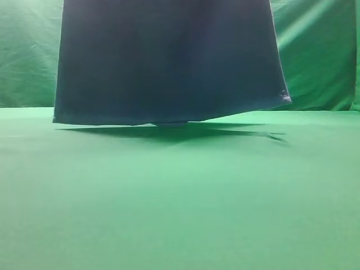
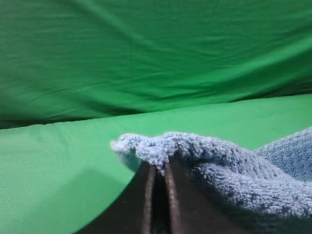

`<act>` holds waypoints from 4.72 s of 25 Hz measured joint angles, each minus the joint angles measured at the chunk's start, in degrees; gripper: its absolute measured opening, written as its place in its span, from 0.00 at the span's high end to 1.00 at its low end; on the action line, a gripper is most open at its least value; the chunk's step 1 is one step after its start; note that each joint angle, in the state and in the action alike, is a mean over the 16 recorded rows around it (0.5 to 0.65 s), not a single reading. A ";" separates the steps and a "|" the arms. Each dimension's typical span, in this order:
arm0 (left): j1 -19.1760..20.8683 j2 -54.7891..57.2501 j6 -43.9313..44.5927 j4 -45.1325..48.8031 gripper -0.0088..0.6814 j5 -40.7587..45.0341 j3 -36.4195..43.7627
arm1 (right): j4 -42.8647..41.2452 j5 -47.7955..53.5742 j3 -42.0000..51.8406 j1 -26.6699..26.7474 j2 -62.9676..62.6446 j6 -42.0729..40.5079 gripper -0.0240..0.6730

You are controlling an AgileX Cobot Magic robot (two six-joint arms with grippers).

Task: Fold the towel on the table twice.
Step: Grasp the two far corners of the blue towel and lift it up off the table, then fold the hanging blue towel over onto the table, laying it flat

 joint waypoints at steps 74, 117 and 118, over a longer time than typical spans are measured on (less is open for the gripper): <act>-0.48 -35.46 5.89 -16.74 0.99 -32.84 84.56 | 0.16 -6.13 60.63 4.00 -24.26 11.77 0.97; -0.48 -12.39 9.36 -9.39 0.35 -43.21 64.02 | -4.23 -12.99 36.92 -0.81 -0.78 7.06 0.27; -0.48 -13.55 9.53 -9.34 0.34 -42.44 64.00 | -4.37 -11.39 36.28 -0.81 -1.69 7.05 0.29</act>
